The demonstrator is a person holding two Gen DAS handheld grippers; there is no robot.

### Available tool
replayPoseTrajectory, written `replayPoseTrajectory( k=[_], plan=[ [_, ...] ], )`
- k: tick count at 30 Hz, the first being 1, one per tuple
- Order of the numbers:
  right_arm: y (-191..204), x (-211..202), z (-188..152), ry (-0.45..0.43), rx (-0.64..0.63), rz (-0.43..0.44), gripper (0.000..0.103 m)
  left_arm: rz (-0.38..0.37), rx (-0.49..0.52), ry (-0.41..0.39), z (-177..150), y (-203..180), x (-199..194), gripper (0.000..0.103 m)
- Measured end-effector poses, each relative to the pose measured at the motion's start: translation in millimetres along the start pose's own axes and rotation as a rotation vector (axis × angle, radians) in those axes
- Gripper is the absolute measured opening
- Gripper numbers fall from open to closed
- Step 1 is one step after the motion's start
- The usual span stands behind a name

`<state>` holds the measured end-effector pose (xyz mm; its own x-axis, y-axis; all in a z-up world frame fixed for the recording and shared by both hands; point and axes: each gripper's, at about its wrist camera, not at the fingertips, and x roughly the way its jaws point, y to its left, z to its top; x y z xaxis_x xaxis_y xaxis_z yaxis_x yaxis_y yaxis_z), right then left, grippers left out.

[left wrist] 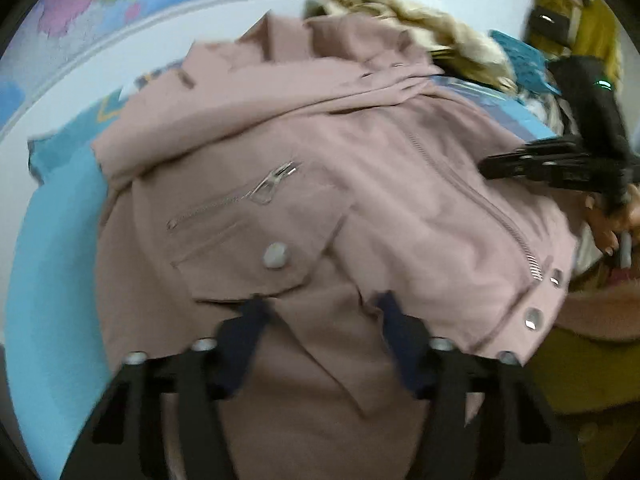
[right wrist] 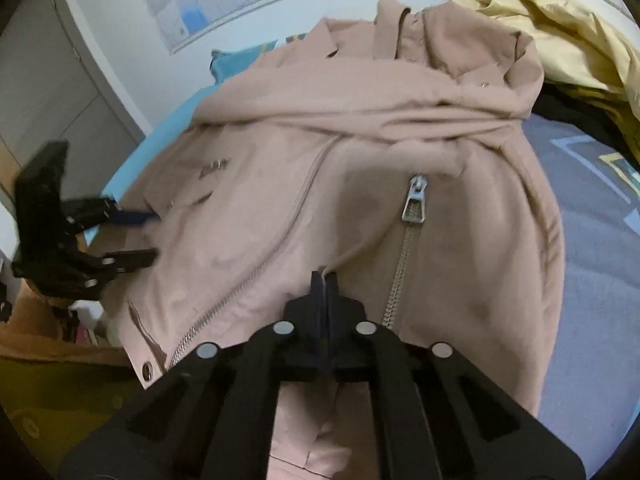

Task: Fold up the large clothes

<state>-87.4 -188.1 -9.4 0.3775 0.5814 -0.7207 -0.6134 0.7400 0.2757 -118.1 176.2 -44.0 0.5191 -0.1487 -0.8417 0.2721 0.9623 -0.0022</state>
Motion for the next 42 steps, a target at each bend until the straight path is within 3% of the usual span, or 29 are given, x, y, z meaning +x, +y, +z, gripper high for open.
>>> replayPoseTrajectory(
  k=[2, 5, 8, 12, 14, 15, 16, 18, 22, 26, 30, 32, 34, 36, 42],
  plan=[
    [-2, 1, 9, -0.018, -0.005, -0.042, 0.001, 0.02, -0.033, -0.02, 5, 8, 2, 0.035],
    [-7, 4, 23, -0.059, 0.029, -0.069, 0.001, 0.064, -0.07, -0.015, 17, 17, 10, 0.029],
    [-14, 10, 30, -0.071, 0.072, -0.068, 0.001, 0.108, -0.084, -0.014, 26, 25, 15, 0.027],
    [-13, 22, 23, -0.006, 0.031, -0.132, 0.003, 0.097, -0.071, -0.016, 23, 25, 14, 0.031],
    [-16, 15, 20, 0.0, 0.052, -0.096, 0.011, 0.083, -0.045, -0.02, 18, 18, 11, 0.044],
    [-18, 10, 18, -0.001, 0.061, -0.08, 0.027, 0.077, -0.038, -0.021, 16, 15, 10, 0.046],
    [-20, 0, 16, -0.019, 0.074, -0.054, 0.049, 0.076, -0.033, -0.023, 13, 12, 10, 0.05],
    [-22, -20, 10, -0.066, 0.079, -0.044, 0.07, 0.087, -0.031, -0.026, 11, 8, 10, 0.056],
    [-36, -61, -6, -0.131, 0.135, -0.046, 0.071, 0.065, -0.046, -0.043, 8, 6, 4, 0.06],
    [-61, -73, -24, -0.131, 0.228, -0.069, 0.073, 0.025, -0.074, -0.112, -4, 16, -23, 0.077],
    [-81, -73, -40, -0.112, 0.331, -0.005, 0.075, -0.019, -0.141, -0.214, -26, 39, -66, 0.082],
    [-84, -72, -46, -0.099, 0.354, 0.04, 0.075, 0.015, -0.199, -0.244, -36, 54, -82, 0.089],
    [-85, -70, -52, -0.085, 0.361, 0.078, 0.075, 0.069, -0.261, -0.227, -46, 70, -86, 0.089],
    [-87, -70, -58, -0.08, 0.377, 0.127, 0.075, 0.072, -0.326, -0.191, -54, 82, -83, 0.089],
    [-84, -71, -64, -0.074, 0.386, 0.166, 0.079, -0.08, -0.412, -0.139, -68, 91, -63, 0.087]
  ],
)
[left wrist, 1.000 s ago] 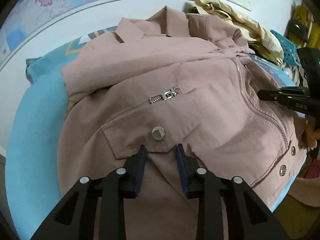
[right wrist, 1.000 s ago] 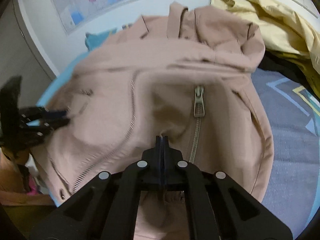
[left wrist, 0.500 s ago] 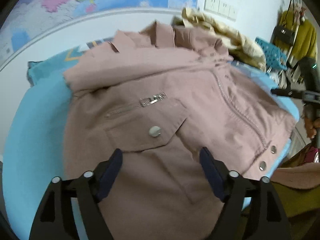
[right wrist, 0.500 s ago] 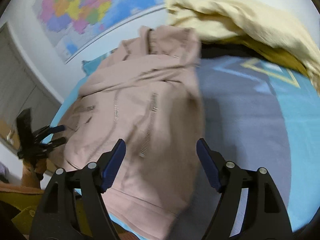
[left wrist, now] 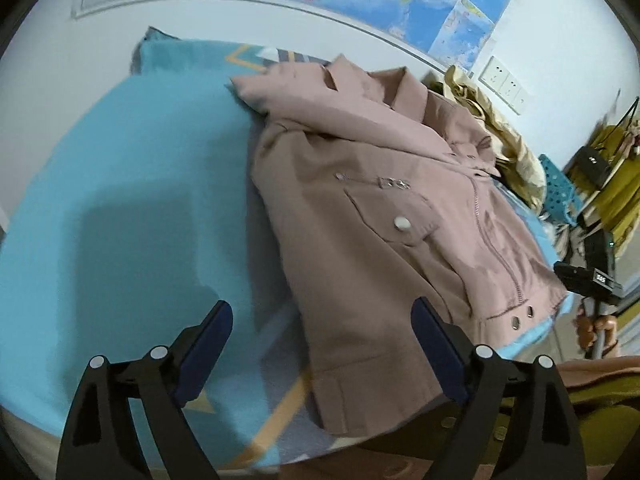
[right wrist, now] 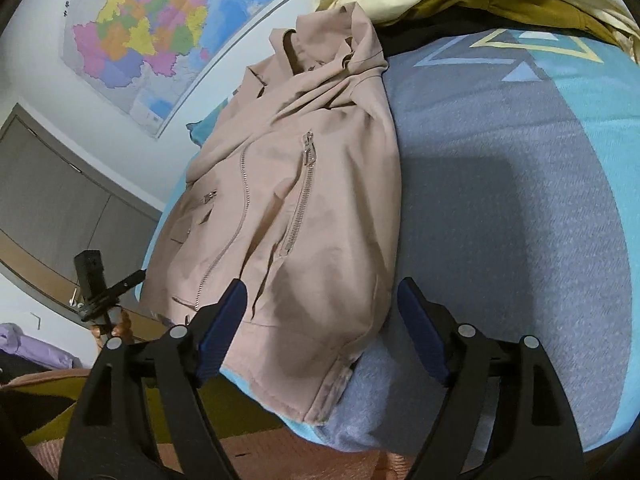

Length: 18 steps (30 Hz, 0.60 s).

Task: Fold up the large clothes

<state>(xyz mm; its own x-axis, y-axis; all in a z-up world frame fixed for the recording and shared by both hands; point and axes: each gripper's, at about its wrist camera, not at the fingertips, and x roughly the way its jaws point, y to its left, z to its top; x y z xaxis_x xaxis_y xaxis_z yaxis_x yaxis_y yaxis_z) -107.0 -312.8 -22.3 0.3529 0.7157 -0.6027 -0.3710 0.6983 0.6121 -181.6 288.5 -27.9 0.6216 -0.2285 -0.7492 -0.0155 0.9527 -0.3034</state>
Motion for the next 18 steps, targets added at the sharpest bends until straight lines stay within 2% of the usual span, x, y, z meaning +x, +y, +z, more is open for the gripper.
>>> replayPoseTrajectory(
  k=[5, 7, 14, 18],
  plan=[
    [-1, -1, -4, -0.007, 0.009, 0.021, 0.08, -0.036, 0.017, 0.045, -4, -12, 17, 0.087],
    [-2, -2, -5, -0.007, 0.017, 0.032, 0.082, -0.028, 0.035, 0.045, -4, -17, 20, 0.087],
    [2, 2, -8, 0.007, -0.007, 0.071, 0.087, -0.123, 0.041, 0.069, -5, -30, 27, 0.089],
    [11, 14, -8, 0.049, -0.036, 0.143, 0.087, -0.19, 0.019, 0.082, -5, -30, 28, 0.089]
  ],
)
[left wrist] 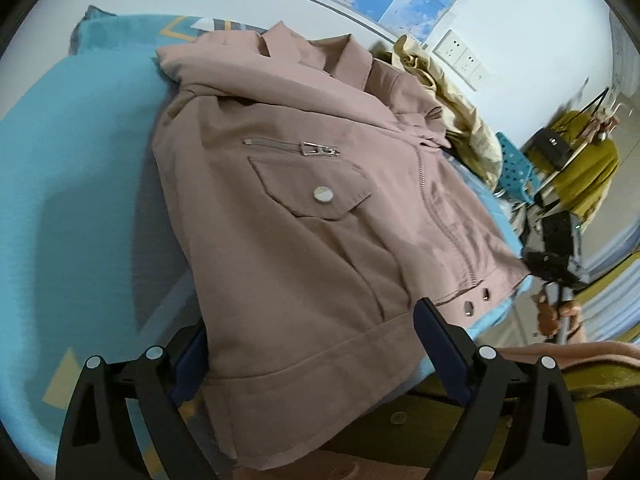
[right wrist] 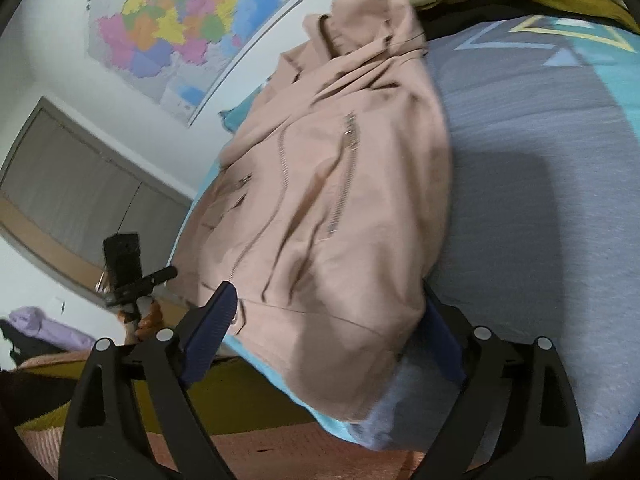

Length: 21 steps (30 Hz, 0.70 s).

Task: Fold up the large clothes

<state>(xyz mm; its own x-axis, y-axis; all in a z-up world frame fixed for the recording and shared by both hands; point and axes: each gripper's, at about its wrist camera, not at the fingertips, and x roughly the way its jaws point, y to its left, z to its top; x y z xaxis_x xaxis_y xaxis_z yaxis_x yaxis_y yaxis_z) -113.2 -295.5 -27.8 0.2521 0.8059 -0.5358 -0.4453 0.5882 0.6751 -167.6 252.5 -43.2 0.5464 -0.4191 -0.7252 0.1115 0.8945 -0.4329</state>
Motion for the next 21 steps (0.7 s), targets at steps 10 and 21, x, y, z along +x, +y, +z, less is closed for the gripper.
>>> replayPoseTrajectory(
  k=[10, 21],
  plan=[
    [-9, 16, 4, 0.034, 0.062, 0.064, 0.037, 0.083, -0.028, -0.004, 5, 0, 6, 0.034],
    [49, -45, 3, -0.148, -0.021, 0.216, 0.007, 0.011, -0.124, -0.126, 15, -2, -61, 0.004]
  ],
)
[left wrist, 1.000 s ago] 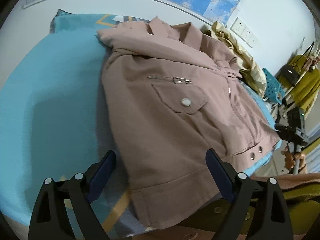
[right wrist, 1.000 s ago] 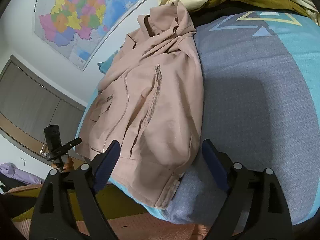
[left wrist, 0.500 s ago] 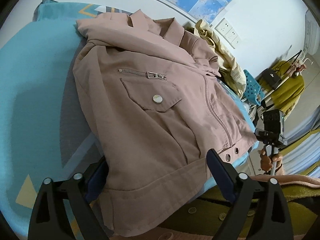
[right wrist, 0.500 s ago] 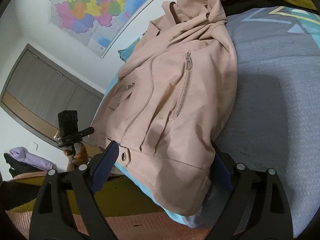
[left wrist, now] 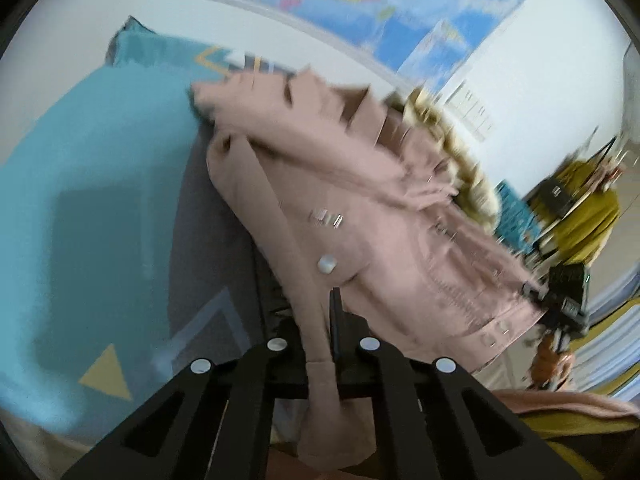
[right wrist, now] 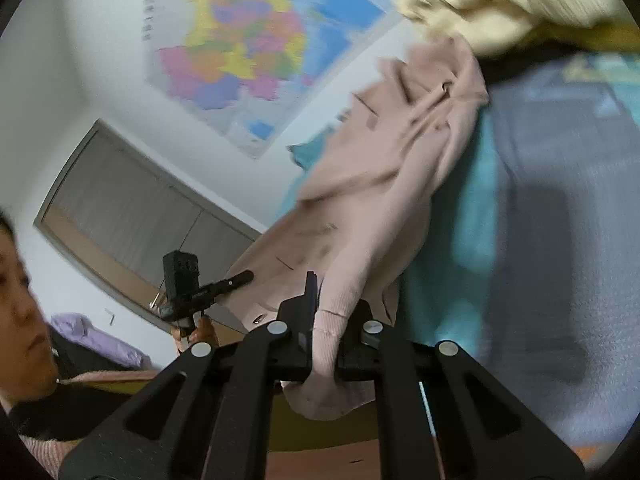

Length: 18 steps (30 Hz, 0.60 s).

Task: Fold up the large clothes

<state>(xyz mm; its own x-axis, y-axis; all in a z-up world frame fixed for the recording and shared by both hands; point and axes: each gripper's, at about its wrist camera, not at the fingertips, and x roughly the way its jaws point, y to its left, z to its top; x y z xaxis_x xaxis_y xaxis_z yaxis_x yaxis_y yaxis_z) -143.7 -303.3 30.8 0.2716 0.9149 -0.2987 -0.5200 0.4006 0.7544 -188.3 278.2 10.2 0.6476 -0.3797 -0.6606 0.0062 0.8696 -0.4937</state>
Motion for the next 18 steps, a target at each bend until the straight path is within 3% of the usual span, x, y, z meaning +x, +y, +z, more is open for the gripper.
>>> replayPoseTrajectory(
  k=[3, 5, 8, 9, 11, 12, 14, 15, 16, 18],
  plan=[
    [12, -7, -3, 0.011, -0.024, 0.029, 0.007, 0.004, 0.038, -0.015, -3, -12, -20, 0.005],
    [6, -5, -6, 0.042, -0.027, -0.005, 0.008, 0.007, 0.039, 0.025, -8, -8, -15, 0.006],
    [-33, 9, -14, 0.117, 0.084, -0.082, 0.016, 0.059, -0.011, 0.108, -15, 16, 12, 0.014],
    [-43, 12, -17, 0.125, 0.12, -0.096, 0.023, 0.061, -0.02, 0.127, -18, 23, 19, 0.016],
    [-58, 14, -23, 0.153, 0.147, -0.134, 0.041, 0.101, -0.054, 0.15, -22, 37, 28, 0.029],
    [-63, 13, -27, 0.161, 0.158, -0.142, 0.05, 0.073, -0.051, 0.136, -24, 40, 25, 0.032],
    [-67, 11, -31, 0.17, 0.162, -0.131, 0.052, 0.028, -0.042, 0.147, -25, 38, 24, 0.056],
    [-66, 10, -31, 0.173, 0.157, -0.119, 0.056, 0.003, -0.031, 0.159, -26, 35, 24, 0.063],
    [-65, 11, -32, 0.181, 0.145, -0.1, 0.063, -0.012, -0.009, 0.173, -27, 31, 25, 0.072],
    [-60, 14, -32, 0.192, 0.114, -0.098, 0.067, -0.002, 0.036, 0.184, -33, 23, 29, 0.076]
  ],
)
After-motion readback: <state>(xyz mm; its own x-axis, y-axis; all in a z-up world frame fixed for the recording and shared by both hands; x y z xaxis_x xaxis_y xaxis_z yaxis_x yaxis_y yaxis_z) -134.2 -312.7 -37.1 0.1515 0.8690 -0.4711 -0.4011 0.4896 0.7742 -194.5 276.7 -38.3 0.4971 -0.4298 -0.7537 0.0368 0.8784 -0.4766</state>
